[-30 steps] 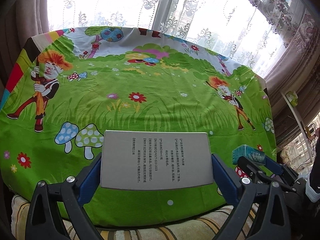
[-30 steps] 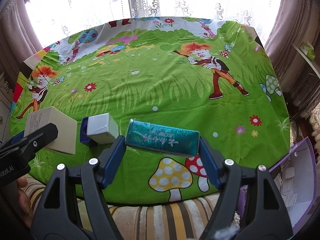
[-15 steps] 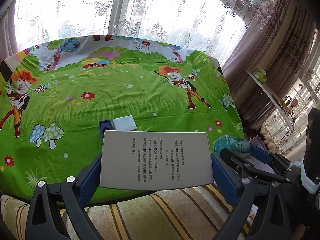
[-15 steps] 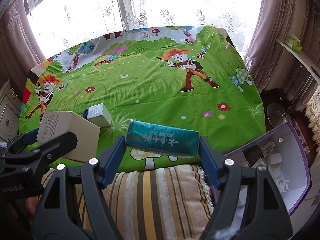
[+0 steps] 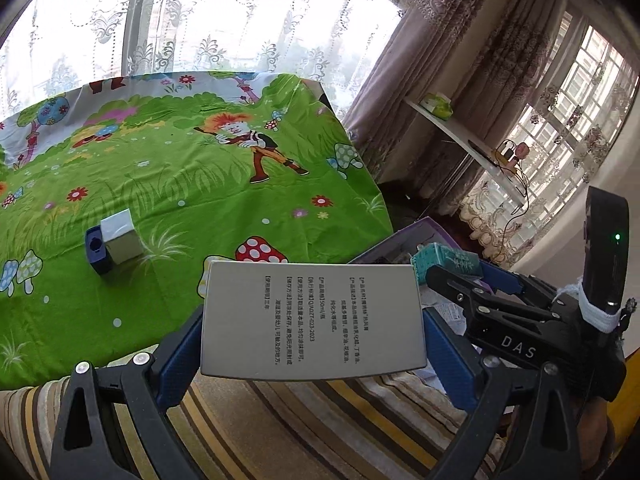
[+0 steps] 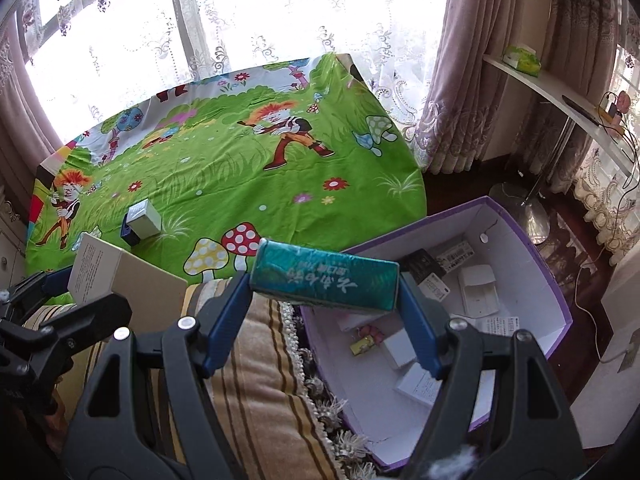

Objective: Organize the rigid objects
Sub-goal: 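Carry the white box and teal box into the purple box and open both tools, then move both tools back over the blue holder and white cube, then grasp the blue holder with the left tool while the right tool grasps the white cube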

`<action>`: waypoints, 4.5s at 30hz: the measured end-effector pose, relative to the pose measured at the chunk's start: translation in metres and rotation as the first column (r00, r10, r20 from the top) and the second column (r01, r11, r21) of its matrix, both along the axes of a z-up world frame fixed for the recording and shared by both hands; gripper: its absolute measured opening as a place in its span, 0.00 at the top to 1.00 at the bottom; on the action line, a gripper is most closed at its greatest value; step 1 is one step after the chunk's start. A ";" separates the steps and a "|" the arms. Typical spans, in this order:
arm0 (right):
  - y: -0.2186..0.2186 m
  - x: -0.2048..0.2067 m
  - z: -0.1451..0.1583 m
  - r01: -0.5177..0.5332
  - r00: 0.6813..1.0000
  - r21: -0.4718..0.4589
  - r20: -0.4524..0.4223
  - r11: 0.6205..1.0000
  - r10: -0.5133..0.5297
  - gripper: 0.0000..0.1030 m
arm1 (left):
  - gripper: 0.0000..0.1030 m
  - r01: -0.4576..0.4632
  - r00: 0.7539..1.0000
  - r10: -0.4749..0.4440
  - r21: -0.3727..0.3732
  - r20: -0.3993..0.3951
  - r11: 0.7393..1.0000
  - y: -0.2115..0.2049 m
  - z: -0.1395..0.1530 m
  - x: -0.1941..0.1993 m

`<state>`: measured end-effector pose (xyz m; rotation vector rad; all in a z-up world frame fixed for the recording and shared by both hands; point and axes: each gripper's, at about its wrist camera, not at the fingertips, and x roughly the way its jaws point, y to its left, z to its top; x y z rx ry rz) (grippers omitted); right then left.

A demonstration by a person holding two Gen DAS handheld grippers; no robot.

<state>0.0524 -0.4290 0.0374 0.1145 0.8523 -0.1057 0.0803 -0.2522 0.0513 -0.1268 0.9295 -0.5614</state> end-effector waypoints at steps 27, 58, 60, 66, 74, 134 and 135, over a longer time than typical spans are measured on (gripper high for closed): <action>-0.086 -0.027 0.004 0.218 0.976 0.022 0.006 0.976 -0.218 0.15 | 0.00 0.147 0.989 -0.145 -0.077 0.038 0.986 -0.044 0.005 -0.021; 0.001 0.008 0.018 -0.015 0.999 -0.017 0.040 1.000 0.015 0.15 | 0.03 -0.212 0.971 0.215 -0.045 0.102 0.976 0.107 0.033 0.043; 0.010 0.012 0.020 -0.043 0.998 -0.009 0.045 0.999 0.044 0.15 | 0.05 -0.262 0.960 0.265 -0.045 0.088 0.964 0.126 0.032 0.052; 0.037 0.028 0.026 -0.119 0.991 0.003 0.055 0.993 0.118 0.15 | 0.14 -0.338 0.941 0.339 -0.065 0.007 0.939 0.164 0.021 0.081; 0.072 0.052 0.034 -0.205 0.977 -0.010 0.063 0.979 0.206 0.15 | 0.37 -0.303 0.947 0.310 0.091 -0.085 0.949 0.175 -0.022 0.115; 0.267 0.199 -0.096 -0.499 0.843 -0.050 -0.261 0.865 0.471 0.35 | 0.73 -0.424 0.895 0.430 0.076 -0.114 0.902 0.229 -0.092 0.165; 0.267 0.201 -0.098 -0.498 0.842 -0.049 -0.268 0.866 0.469 0.38 | 0.73 -0.423 0.897 0.429 0.075 -0.111 0.903 0.228 -0.091 0.164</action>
